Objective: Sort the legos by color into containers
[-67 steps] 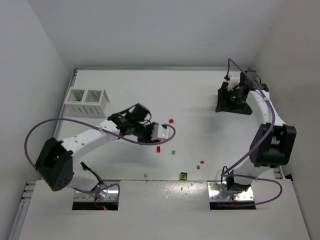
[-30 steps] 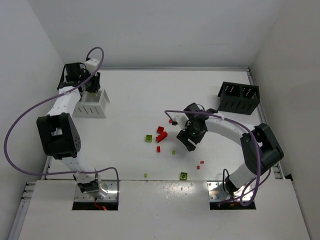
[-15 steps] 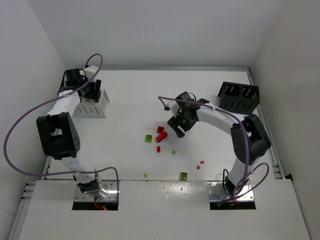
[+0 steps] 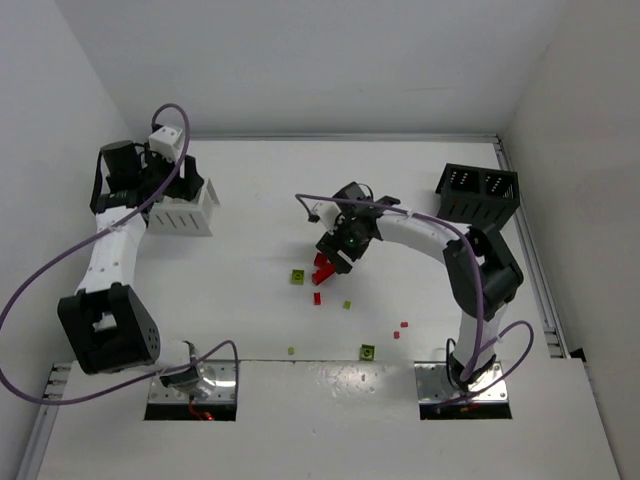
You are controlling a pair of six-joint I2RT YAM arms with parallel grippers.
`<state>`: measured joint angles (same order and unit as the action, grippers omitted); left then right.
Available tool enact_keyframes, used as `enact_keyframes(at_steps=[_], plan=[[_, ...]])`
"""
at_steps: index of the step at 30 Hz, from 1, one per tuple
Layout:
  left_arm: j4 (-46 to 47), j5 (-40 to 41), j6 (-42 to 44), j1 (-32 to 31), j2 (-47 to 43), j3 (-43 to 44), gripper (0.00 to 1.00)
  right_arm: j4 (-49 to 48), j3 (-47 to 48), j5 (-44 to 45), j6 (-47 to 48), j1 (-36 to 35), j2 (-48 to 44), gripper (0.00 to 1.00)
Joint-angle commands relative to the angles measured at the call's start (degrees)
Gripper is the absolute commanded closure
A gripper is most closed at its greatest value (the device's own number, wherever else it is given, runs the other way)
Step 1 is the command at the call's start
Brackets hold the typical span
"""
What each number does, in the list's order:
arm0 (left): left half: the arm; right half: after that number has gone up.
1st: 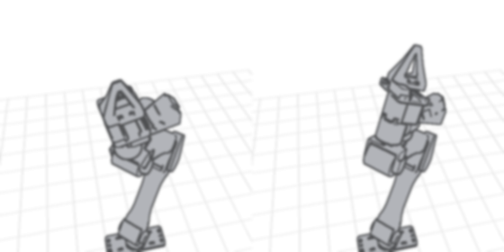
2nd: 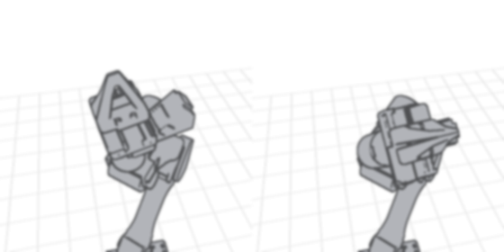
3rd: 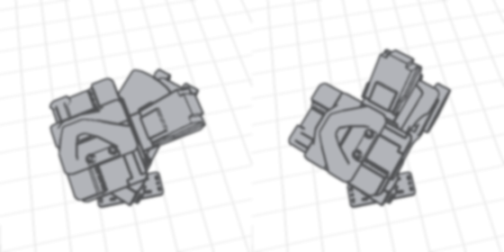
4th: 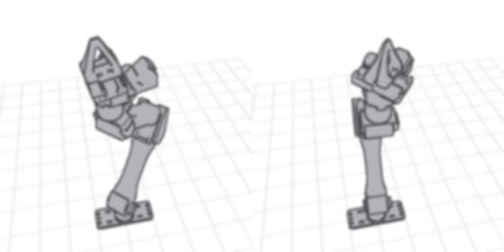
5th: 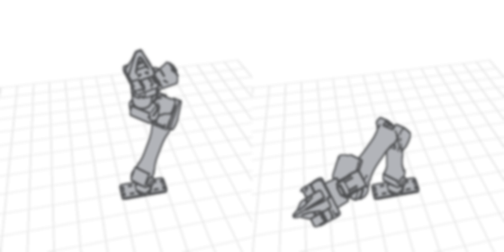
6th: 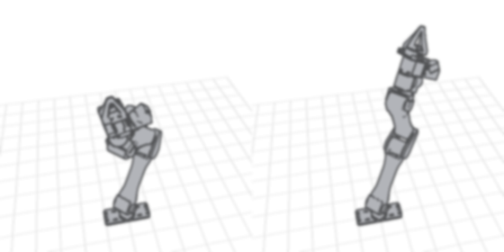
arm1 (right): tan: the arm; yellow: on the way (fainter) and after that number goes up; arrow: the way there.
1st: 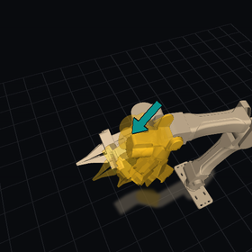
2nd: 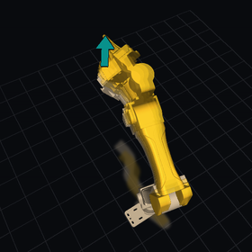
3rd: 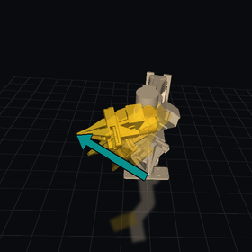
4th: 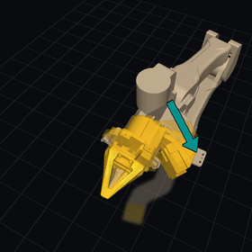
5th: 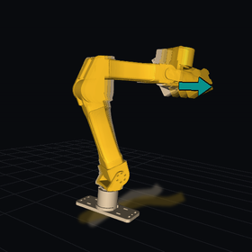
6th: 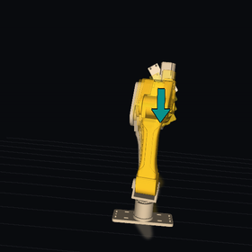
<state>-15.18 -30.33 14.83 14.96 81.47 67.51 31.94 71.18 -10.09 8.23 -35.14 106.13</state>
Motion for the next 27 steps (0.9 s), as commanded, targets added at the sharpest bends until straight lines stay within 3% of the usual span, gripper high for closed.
enact_keyframes(at_steps=[1, 10, 18, 25, 27], plan=[[1.12, -6.59, -0.42, -0.37, -5.34, -1.06, 0.29, -4.87, -0.24, -3.89, 10.28, -2.82, -1.18, 0.27], [-3.54, -10.19, 0.81, -0.37, -9.57, -2.29, 0.29, -6.72, 0.28, -2.22, 22.34, -7.14, 2.85, 0.25], [-4.07, -10.19, 2.39, -0.37, -10.81, -3.34, 0.29, -7.25, 1.33, -0.47, 24.11, -9.24, 7.16, 0.28], [-4.85, -11.51, 5.64, -0.90, -12.73, -5.54, 0.29, -10.76, -0.78, 3.40, 22.98, -9.25, 5.85, 0.69], [-5.73, -10.64, 9.05, -3.08, -13.44, -6.33, 0.29, -10.76, -1.30, 3.41, 21.57, -9.25, 4.18, 0.85]])
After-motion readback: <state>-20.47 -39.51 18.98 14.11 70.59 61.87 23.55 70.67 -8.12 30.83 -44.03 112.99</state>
